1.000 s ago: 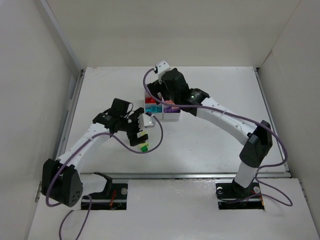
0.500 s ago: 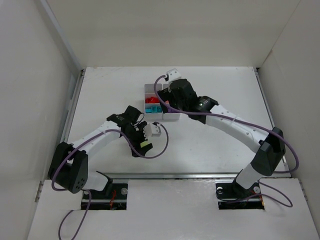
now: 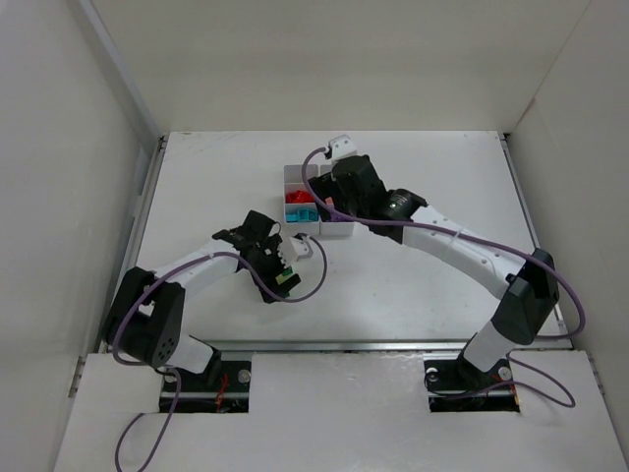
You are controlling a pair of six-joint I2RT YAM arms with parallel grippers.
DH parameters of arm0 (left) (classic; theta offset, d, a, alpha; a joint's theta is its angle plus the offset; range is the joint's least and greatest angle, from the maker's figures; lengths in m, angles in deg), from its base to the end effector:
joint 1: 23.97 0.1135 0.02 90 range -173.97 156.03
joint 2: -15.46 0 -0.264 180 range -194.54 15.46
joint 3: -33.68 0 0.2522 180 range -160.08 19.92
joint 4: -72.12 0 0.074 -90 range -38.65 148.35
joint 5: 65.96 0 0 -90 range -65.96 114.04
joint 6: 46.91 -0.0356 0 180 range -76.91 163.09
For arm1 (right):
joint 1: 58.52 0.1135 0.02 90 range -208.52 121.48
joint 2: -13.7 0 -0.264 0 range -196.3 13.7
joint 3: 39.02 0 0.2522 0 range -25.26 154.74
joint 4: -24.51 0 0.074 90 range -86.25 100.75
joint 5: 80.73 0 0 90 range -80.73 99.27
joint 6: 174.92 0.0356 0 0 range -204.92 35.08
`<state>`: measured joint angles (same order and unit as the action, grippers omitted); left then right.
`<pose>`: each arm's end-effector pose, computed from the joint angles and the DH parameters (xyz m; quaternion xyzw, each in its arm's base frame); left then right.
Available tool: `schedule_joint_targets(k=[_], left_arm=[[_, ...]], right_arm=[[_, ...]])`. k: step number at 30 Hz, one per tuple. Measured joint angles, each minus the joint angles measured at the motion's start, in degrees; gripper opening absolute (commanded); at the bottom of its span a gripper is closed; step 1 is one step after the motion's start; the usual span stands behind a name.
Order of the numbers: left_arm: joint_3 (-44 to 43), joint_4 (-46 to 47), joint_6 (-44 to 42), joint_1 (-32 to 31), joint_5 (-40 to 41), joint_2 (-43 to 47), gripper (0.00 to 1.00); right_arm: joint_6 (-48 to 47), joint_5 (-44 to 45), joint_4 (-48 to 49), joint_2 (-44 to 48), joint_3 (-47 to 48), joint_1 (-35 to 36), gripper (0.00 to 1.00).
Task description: Sort the legos into containers by color
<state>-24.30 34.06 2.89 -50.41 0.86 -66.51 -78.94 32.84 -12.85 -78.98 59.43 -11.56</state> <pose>0.2298 -0.1299 0.1781 0.5627 0.7677 -0.1652 0.2582 0.2657 0.2637 0.3467 -0.2058 0.8353 0.0533 0.5070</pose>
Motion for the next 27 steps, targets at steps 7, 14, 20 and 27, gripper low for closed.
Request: schedule_joint_targets(k=[7, 14, 20, 27], left_arm=[[0.8, 0.1, -4.0, 0.2, -0.4, 2.0, 0.98], [0.8, 1.3, -6.5, 0.2, -0.8, 0.1, 0.88], [0.8, 2.3, -6.8, 0.2, -1.1, -0.8, 0.69], [0.8, 3.7, -6.1, 0.2, -1.9, -0.8, 0.35]], right_arm=[[-1.1, 0.1, 0.1, -2.0, 0.5, 0.0, 1.00], [-2.2, 0.2, 0.2, -4.2, 1.9, 0.0, 1.00], [-2.6, 0.2, 0.0, -4.5, 2.2, 0.0, 1.00], [-2.7, 0.1, 0.0, -4.5, 2.8, 0.0, 1.00]])
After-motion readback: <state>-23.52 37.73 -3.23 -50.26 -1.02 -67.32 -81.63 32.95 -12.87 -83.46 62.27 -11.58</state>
